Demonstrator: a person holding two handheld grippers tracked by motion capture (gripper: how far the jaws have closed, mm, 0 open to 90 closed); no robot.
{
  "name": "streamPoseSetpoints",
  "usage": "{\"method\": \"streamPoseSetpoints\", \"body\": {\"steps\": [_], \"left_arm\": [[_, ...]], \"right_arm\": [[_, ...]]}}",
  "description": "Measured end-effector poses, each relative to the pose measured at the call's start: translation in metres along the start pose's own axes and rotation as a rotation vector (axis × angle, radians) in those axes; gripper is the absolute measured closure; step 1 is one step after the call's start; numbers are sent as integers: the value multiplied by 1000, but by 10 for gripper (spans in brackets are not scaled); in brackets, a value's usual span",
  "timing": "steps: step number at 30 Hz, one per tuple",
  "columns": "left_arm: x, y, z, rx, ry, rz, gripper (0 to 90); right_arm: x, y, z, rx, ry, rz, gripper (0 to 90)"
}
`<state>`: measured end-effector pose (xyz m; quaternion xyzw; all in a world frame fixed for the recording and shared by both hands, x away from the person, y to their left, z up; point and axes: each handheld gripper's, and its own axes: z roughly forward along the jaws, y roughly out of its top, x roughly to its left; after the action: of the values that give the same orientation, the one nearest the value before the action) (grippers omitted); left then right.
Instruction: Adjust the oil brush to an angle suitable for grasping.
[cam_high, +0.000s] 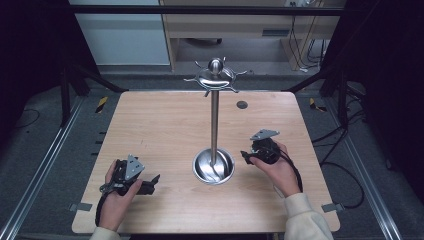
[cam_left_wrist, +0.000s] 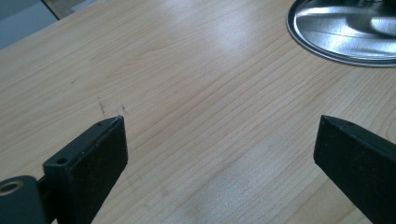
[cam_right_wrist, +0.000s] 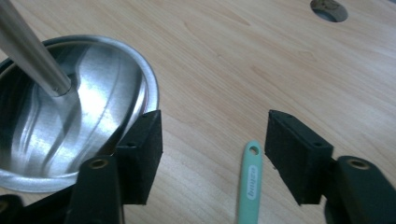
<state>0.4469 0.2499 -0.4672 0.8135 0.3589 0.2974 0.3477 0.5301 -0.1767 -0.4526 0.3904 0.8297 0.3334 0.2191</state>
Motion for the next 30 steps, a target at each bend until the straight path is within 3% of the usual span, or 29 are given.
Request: {"method": "streamPoseSetpoints", "body": {"steps": [18, 23, 27, 30], "left_arm": [[-1, 0, 1, 7, -2, 7, 25], [-1, 0, 1, 7, 0, 8, 25], [-1, 1, 0, 9, -2, 13, 25], [-1, 0, 1, 6, -2, 10, 25]], "right_arm": [[8, -6, 11, 74, 63, -53, 748], [5, -7, 14, 93, 22, -38, 876], [-1, -10, 17, 123, -24, -17, 900], [-5, -12, 20, 141, -26, -1, 900]]}}
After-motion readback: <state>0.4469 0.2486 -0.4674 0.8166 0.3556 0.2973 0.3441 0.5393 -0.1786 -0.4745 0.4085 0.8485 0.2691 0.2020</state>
